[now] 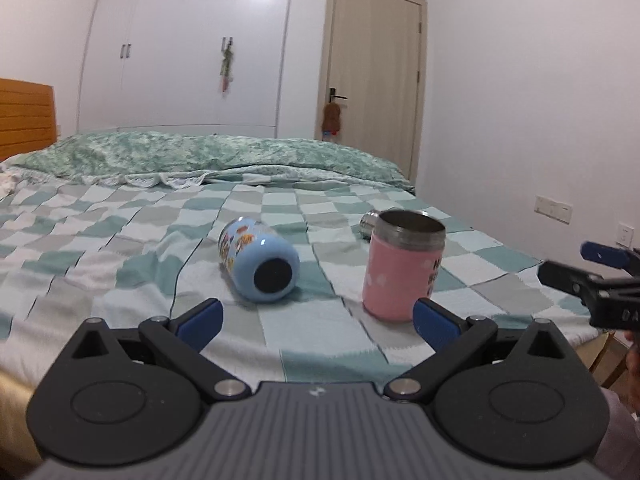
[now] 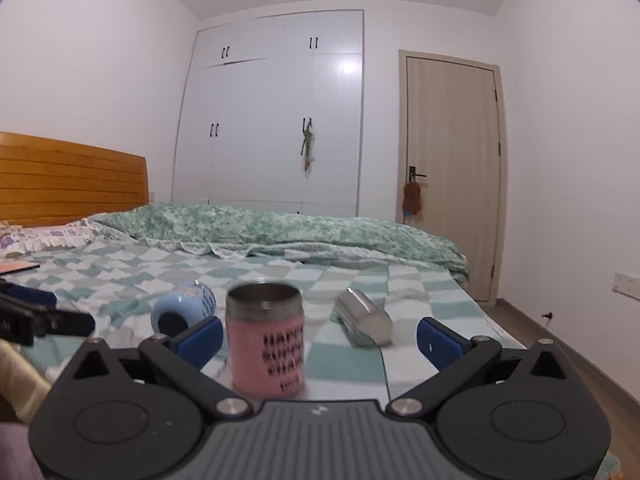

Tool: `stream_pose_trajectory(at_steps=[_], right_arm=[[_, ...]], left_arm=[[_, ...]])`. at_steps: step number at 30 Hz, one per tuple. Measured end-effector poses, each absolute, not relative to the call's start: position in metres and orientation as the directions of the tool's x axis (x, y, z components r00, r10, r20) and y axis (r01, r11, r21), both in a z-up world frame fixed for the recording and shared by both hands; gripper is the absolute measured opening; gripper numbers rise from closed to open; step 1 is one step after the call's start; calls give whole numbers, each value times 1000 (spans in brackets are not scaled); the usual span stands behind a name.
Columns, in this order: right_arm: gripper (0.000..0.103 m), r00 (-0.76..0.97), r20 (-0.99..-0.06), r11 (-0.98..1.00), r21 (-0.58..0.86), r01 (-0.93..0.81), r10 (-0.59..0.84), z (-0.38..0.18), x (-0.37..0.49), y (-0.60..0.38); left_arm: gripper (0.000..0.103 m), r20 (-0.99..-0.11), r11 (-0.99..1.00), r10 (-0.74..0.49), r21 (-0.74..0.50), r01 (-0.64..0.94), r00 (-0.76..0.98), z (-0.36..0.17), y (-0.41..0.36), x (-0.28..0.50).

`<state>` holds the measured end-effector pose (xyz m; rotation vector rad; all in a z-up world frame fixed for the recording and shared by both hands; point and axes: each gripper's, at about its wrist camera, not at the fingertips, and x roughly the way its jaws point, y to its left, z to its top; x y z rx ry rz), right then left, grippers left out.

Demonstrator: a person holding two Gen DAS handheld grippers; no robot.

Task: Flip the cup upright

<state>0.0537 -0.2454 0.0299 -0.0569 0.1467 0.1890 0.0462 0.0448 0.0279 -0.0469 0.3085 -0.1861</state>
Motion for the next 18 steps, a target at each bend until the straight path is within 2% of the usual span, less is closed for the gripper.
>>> stream_pose_trajectory(at_steps=[9, 18], right_arm=[[103, 980, -139, 987, -57, -152, 142, -8, 32, -251], [103, 988, -98, 987, -91, -130, 121, -12, 23, -250]], left_arm=[[103, -194, 996, -83, -32, 78, 977, -7, 22, 15], [103, -178, 998, -55, -27, 51, 983, -11, 18, 14]])
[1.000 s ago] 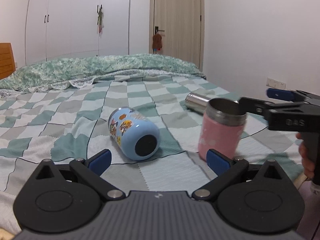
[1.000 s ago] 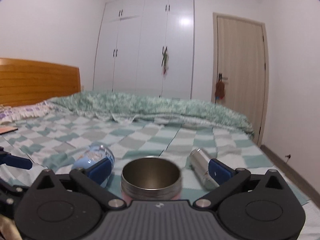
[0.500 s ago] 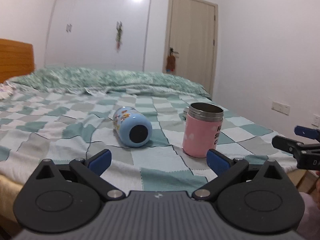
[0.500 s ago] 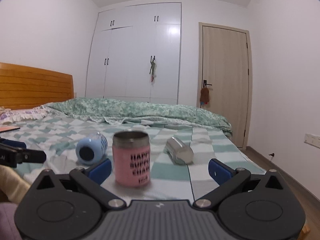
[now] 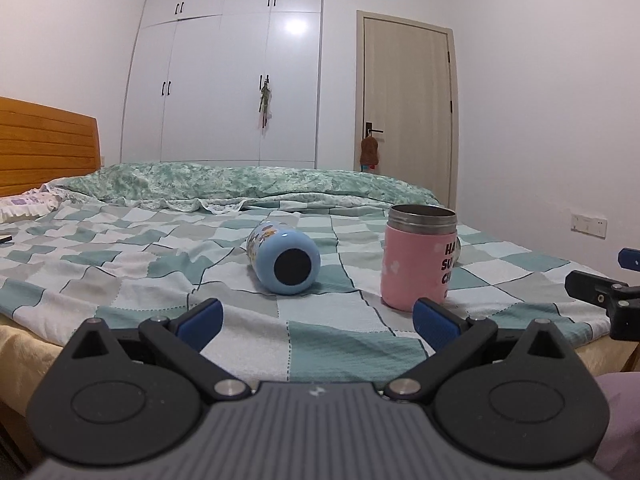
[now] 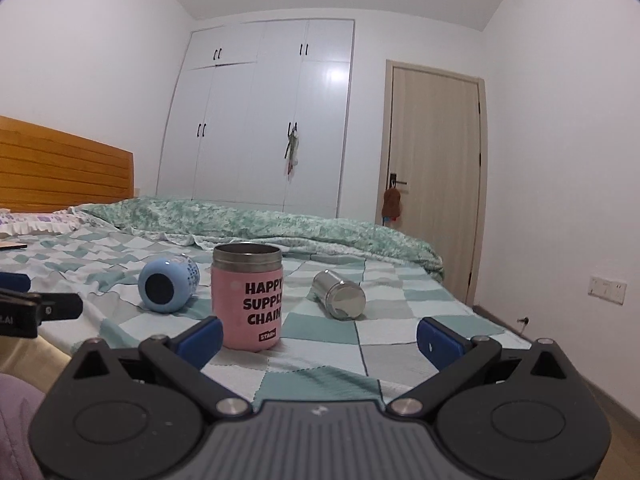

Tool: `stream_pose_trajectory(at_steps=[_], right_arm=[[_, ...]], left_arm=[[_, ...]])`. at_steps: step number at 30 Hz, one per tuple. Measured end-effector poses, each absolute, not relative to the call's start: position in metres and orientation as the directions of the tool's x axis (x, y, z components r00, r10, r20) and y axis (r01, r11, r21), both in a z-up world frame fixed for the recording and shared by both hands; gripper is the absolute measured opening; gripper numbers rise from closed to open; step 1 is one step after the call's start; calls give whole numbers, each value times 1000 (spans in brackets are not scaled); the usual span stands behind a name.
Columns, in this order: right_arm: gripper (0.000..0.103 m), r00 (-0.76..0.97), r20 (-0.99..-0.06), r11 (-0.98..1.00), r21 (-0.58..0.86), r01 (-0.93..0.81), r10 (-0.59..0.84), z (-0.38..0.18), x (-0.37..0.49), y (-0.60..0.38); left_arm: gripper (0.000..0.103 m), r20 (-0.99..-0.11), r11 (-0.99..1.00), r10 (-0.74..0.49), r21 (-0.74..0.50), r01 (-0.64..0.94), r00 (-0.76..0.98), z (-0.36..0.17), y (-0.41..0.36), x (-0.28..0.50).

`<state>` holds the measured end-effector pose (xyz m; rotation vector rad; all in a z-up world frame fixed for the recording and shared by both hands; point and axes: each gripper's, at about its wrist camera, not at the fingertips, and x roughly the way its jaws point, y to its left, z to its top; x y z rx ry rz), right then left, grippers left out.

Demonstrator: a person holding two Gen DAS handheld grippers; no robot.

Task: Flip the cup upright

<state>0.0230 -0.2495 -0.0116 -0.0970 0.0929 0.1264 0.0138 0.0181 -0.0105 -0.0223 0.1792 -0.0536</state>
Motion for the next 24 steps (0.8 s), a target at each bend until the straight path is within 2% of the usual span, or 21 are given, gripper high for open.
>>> stream_pose_trajectory(at_steps=[24], right_arm=[[103, 988, -98, 989, -81, -125, 117, -12, 26, -253]], left_arm=[[103, -163, 998, -65, -13, 63, 985, -11, 14, 10]])
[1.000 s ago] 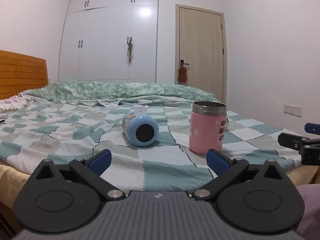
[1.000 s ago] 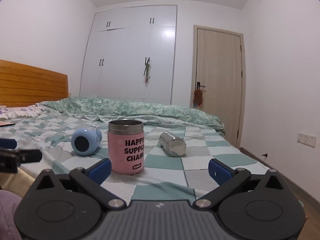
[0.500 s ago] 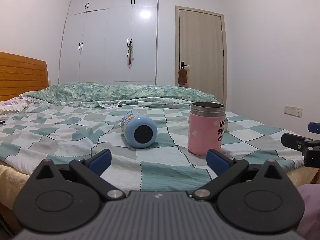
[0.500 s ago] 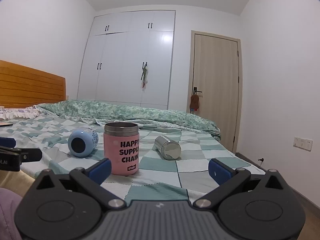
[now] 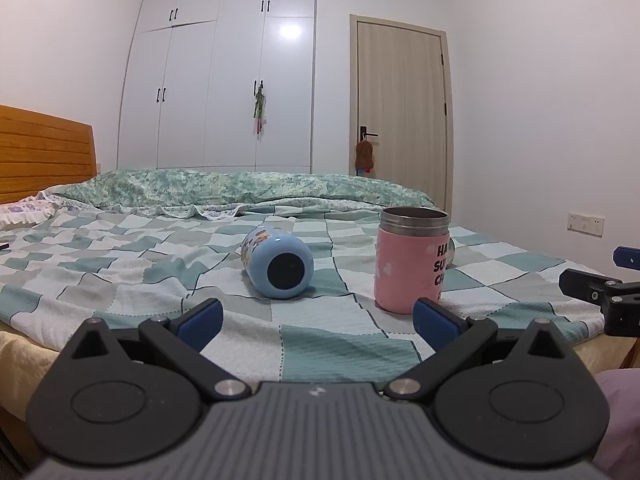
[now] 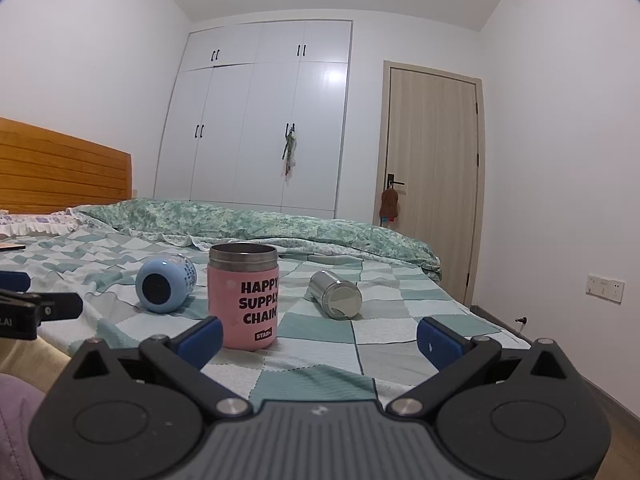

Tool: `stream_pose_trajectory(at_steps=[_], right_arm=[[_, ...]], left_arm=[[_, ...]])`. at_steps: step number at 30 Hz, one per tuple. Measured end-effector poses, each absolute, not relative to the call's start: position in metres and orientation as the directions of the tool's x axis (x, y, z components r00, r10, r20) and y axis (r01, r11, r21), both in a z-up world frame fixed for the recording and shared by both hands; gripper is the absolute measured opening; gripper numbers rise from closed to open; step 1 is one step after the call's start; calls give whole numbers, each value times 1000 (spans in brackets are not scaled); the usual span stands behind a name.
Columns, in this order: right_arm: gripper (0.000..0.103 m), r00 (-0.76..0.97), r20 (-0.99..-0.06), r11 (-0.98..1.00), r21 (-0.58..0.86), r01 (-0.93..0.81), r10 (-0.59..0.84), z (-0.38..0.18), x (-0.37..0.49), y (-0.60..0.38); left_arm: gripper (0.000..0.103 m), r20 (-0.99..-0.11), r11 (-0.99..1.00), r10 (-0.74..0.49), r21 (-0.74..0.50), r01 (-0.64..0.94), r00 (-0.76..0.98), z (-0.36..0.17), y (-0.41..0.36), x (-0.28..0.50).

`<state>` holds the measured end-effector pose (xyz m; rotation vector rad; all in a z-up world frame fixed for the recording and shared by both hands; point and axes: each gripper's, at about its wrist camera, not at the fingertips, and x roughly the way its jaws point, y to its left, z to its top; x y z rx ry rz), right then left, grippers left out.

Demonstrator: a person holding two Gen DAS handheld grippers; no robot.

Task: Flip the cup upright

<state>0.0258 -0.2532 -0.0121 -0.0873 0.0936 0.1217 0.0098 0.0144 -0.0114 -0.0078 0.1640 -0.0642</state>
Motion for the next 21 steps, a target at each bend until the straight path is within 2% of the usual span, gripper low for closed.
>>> stream_pose_trajectory(at_steps=[21], right_arm=[[103, 988, -99, 989, -82, -125, 117, -12, 26, -253]], left_arm=[[103, -160, 998, -68, -14, 67, 985, -11, 13, 10]])
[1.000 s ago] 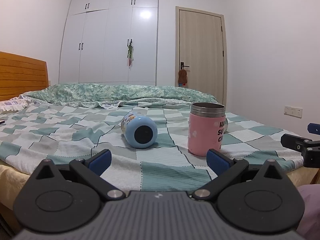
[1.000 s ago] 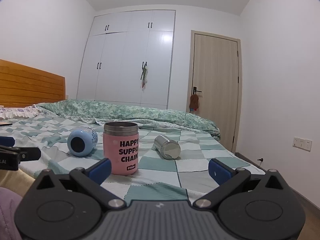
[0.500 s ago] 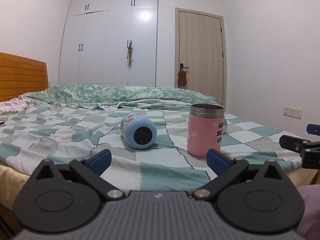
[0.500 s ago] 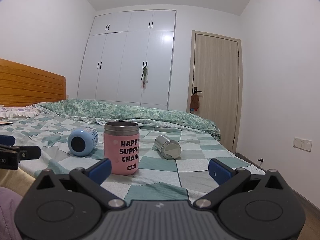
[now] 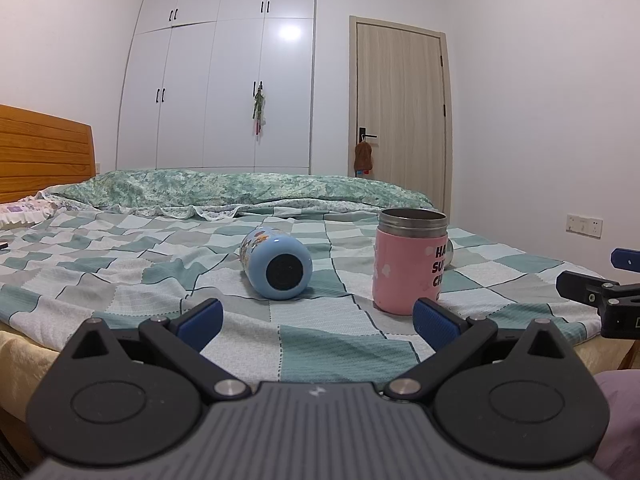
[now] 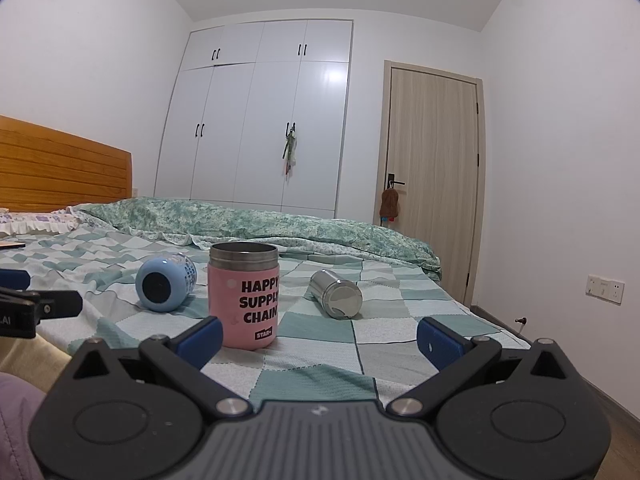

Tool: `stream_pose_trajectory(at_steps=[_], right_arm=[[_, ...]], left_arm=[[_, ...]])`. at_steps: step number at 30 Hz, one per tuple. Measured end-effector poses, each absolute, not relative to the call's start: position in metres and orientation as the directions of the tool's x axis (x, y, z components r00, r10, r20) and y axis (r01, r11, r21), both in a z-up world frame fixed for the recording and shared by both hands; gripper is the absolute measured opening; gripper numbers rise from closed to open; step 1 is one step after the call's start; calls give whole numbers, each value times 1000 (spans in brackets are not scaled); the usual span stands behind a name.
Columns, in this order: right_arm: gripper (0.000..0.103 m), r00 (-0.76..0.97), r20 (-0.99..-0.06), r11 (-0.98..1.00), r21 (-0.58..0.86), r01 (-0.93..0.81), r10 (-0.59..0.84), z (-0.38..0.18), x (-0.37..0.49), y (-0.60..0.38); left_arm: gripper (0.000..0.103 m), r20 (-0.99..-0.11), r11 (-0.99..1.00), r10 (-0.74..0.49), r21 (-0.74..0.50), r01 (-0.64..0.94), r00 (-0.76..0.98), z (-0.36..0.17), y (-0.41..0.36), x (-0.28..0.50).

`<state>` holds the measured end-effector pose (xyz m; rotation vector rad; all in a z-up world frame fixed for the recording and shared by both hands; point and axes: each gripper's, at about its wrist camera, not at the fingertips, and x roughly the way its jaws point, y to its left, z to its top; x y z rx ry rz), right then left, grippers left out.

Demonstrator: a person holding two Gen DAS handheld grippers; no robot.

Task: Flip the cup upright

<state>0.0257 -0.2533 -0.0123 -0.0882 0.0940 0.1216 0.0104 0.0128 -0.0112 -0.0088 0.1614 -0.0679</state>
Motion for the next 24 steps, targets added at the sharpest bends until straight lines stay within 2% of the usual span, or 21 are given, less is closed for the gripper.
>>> stream_pose_trajectory(at_steps=[24], right_arm=[[103, 988, -99, 989, -82, -125, 116, -12, 26, -253]], left_arm=[[103, -141, 996, -88, -22, 85, 986, -10, 13, 6]])
